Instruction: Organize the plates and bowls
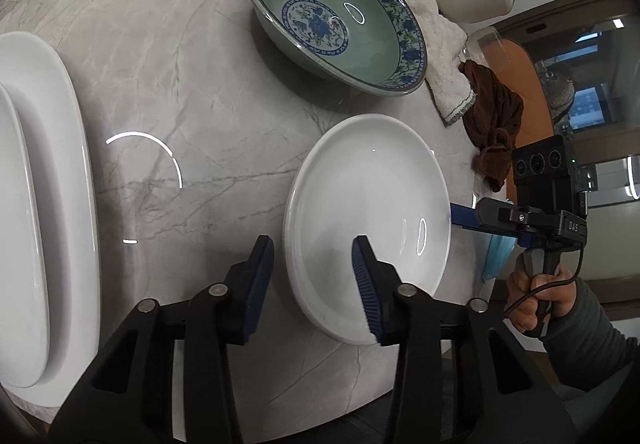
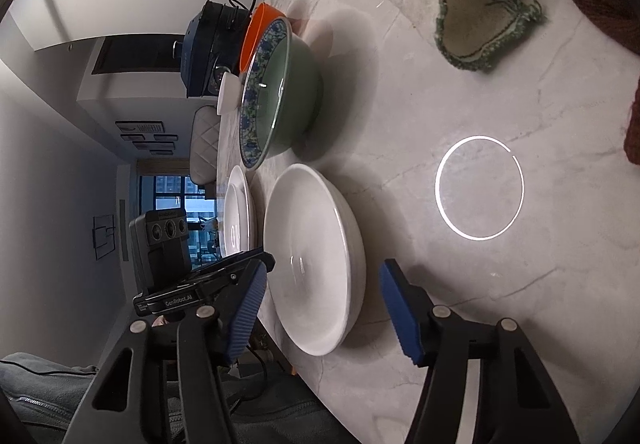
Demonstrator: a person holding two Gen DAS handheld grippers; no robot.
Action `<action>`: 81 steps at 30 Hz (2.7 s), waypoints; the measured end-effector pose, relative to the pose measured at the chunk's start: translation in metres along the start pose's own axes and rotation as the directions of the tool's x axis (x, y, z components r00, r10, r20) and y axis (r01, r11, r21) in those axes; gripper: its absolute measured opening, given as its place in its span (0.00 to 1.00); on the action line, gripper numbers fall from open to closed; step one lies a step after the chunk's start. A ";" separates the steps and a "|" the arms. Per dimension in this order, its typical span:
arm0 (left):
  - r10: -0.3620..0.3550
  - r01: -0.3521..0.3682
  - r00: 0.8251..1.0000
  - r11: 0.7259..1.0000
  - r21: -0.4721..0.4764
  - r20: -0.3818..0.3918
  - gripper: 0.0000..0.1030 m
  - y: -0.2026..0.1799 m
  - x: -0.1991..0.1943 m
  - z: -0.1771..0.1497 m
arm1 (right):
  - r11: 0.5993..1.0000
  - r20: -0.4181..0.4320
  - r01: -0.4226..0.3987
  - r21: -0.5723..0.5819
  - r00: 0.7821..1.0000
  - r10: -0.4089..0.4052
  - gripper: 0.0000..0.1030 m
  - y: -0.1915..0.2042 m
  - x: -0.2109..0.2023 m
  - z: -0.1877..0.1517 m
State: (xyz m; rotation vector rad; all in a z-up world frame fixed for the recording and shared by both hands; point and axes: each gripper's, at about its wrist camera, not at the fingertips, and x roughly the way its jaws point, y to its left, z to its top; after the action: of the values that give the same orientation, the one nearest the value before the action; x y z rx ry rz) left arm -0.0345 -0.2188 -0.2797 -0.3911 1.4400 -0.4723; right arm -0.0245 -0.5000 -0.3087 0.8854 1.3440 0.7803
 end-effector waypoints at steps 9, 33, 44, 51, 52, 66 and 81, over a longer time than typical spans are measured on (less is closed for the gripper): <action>-0.036 0.036 0.999 0.999 -0.020 -0.013 0.29 0.011 0.004 0.001 | 1.000 -0.045 0.014 0.027 0.999 -0.013 0.50 -0.009 0.006 0.004; -0.005 0.005 1.000 1.000 0.019 -0.024 0.05 0.008 0.002 0.004 | 0.996 -0.085 0.068 0.056 0.994 -0.063 0.15 -0.017 0.010 0.001; -0.026 0.025 0.999 0.999 0.041 0.022 0.05 -0.022 -0.053 -0.002 | 0.997 -0.078 0.074 0.037 0.994 -0.071 0.15 0.022 -0.001 -0.007; -0.043 0.040 0.995 0.998 0.039 0.095 0.05 -0.038 -0.116 -0.012 | 0.998 -0.080 0.061 0.002 0.995 -0.061 0.16 0.073 -0.004 -0.010; -0.040 0.036 0.994 0.999 0.036 0.104 0.05 -0.038 -0.125 -0.014 | 0.998 -0.084 0.057 -0.005 0.995 -0.057 0.16 0.080 -0.003 -0.010; -0.007 0.014 0.976 0.999 -0.030 0.217 0.05 0.045 -0.241 -0.036 | 0.991 -0.167 0.007 -0.137 0.986 -0.030 0.16 0.177 0.080 0.010; 0.049 -0.038 0.989 0.996 -0.077 0.138 0.07 0.202 -0.242 -0.024 | 0.989 -0.232 0.082 -0.123 0.967 -0.109 0.16 0.190 0.217 0.023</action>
State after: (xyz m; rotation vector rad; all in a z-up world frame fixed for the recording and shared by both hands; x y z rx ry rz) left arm -0.0599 0.0809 -0.1836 -0.4428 1.3300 -0.3497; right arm 0.0209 -0.2222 -0.2432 0.6480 1.5253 0.8991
